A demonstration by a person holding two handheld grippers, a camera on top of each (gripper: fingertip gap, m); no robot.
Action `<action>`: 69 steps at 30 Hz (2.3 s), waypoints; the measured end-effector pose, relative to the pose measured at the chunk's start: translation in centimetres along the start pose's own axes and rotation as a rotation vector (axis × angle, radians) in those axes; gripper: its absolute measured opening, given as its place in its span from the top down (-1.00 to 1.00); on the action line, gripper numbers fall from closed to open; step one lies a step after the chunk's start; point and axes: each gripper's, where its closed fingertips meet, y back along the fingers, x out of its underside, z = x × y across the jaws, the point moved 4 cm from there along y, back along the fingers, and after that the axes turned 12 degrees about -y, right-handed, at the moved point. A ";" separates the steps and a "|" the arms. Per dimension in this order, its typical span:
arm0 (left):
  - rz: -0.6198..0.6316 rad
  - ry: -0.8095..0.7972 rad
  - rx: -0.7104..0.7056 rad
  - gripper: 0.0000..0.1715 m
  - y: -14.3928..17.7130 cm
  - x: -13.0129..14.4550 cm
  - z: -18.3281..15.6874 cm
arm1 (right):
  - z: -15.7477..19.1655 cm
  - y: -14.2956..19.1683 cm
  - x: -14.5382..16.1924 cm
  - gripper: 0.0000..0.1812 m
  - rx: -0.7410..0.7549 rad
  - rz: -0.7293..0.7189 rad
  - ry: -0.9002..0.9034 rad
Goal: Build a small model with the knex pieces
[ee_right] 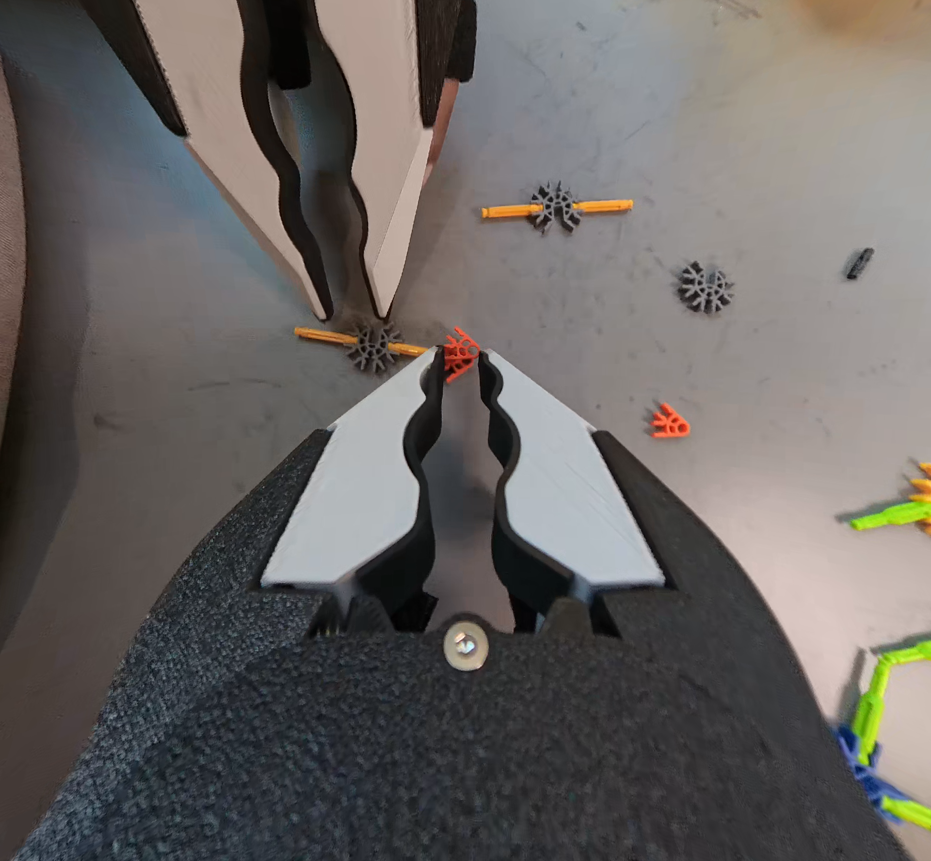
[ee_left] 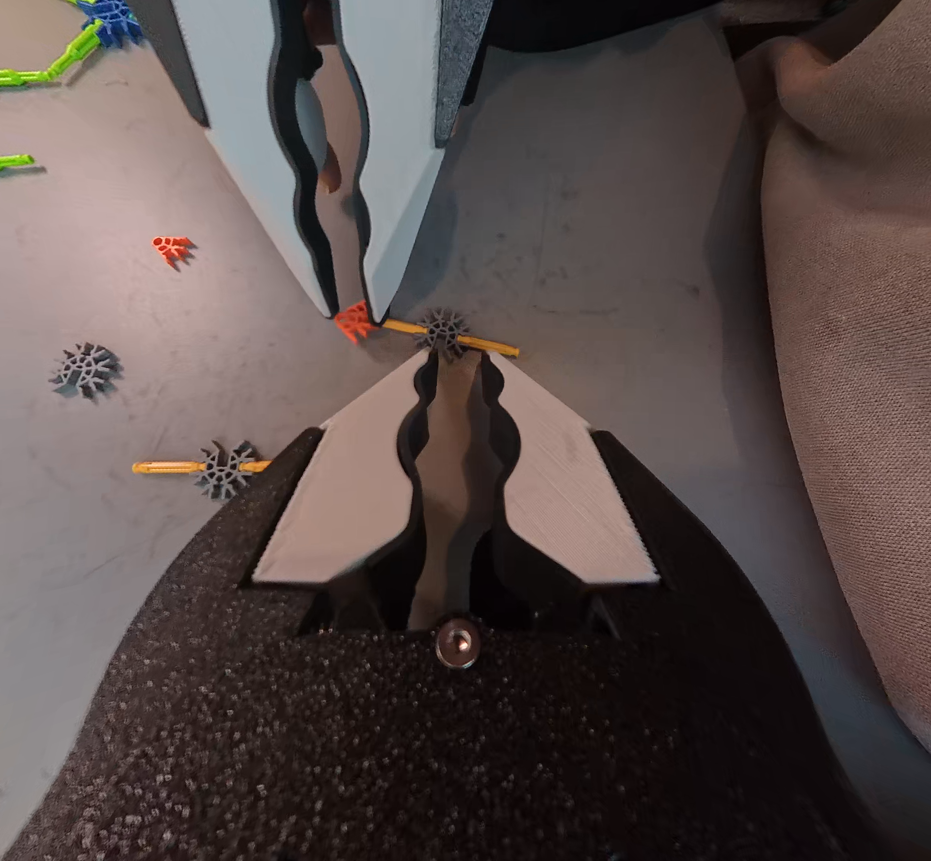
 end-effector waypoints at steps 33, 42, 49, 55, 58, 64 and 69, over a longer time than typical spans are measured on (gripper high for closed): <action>0.243 -0.289 0.441 0.73 -1.5 -1.4 2.4 | -2.4 5.7 3.4 0.88 -0.102 -0.156 -0.084; 0.135 0.467 -0.114 0.77 -0.6 -0.5 2.4 | -1.2 4.0 2.2 0.88 -0.040 -0.120 -0.074; 0.035 0.404 -0.197 0.68 1.4 -1.2 0.5 | -0.2 1.9 2.5 0.88 -0.016 -0.010 -0.132; 0.184 0.058 -0.159 0.71 1.7 1.2 1.9 | 0.4 1.7 2.8 0.87 0.031 0.065 -0.147; 0.143 0.063 -0.095 0.75 1.1 1.1 1.7 | 1.1 2.0 3.2 0.79 0.008 0.096 -0.129; 0.068 0.071 -0.084 0.77 1.6 1.1 1.0 | 0.7 2.9 3.1 0.79 -0.057 0.051 -0.004; 0.066 0.071 -0.120 0.73 1.3 1.0 1.4 | 0.6 2.1 2.6 0.79 -0.141 0.067 0.076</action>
